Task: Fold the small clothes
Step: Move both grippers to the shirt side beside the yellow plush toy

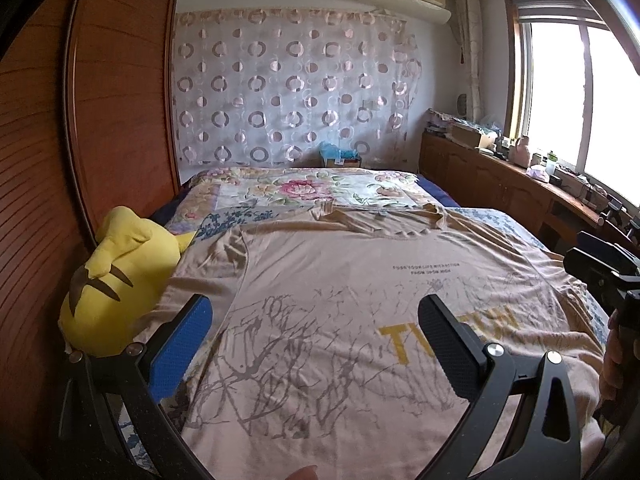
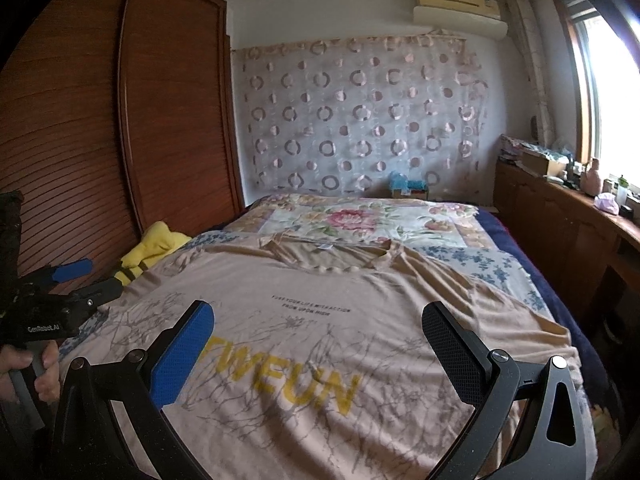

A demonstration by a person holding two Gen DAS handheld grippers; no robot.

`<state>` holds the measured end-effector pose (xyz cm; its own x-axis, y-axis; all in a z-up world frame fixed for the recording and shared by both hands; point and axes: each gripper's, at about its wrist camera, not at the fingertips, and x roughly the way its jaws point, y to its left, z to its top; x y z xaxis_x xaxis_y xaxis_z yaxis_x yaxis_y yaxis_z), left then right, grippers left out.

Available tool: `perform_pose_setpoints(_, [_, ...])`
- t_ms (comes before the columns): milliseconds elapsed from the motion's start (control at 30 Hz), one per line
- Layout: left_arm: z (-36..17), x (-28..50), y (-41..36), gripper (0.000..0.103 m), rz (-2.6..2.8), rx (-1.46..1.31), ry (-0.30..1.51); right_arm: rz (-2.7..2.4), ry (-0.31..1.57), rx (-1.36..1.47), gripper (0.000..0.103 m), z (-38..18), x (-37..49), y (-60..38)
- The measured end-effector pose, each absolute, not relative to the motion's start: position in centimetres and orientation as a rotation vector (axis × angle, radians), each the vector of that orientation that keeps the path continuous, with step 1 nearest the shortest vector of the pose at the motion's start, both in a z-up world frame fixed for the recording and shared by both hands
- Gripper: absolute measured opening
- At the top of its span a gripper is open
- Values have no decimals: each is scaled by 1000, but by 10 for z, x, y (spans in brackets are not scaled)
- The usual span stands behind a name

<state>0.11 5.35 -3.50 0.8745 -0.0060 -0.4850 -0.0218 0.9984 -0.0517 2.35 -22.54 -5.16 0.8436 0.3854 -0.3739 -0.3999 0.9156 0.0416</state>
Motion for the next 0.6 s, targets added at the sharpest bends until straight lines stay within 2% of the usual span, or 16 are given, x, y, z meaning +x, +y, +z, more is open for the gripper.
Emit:
perform_pose_setpoints(267, [-52, 1, 82, 103, 23, -69, 551, 438, 433, -48, 103, -56, 38, -228])
perform_pose_setpoints(433, [-58, 3, 103, 97, 20, -68, 587, 461, 465, -74, 103, -52, 50, -222])
perform_pose_setpoints(533, [-60, 7, 119, 90, 32, -61, 611, 496, 495, -94, 103, -50, 59, -216])
perform_pose_setpoints(600, [-62, 12, 130, 77, 52, -53, 638, 524, 516, -107, 103, -51, 62, -214])
